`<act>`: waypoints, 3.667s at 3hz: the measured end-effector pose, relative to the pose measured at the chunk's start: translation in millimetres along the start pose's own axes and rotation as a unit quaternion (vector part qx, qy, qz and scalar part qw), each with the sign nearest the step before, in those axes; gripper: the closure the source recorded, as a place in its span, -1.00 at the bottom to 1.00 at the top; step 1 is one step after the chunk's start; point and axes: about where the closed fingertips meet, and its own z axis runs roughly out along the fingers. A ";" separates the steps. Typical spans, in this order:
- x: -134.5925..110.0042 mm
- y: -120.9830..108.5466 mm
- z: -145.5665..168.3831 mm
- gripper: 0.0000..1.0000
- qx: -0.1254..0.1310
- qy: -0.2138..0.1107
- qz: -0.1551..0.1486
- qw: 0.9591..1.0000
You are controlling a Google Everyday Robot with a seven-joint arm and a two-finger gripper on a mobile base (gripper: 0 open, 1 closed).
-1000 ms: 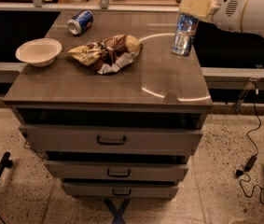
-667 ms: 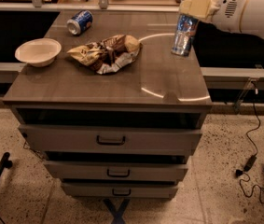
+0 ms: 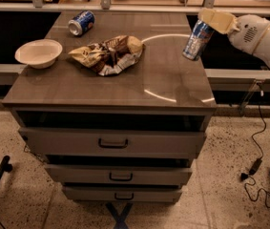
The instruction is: Place redbull can upright
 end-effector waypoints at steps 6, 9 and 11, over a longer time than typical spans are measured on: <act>-32.9 -17.0 13.3 1.00 0.102 -0.042 -0.262 0.959; -70.1 -26.8 29.8 0.08 0.137 -0.063 -0.218 0.964; -71.6 -31.3 35.0 -0.87 0.142 -0.066 -0.206 0.966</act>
Offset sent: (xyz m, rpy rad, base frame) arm -0.0009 0.0144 0.0075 -0.0767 -0.2274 0.0492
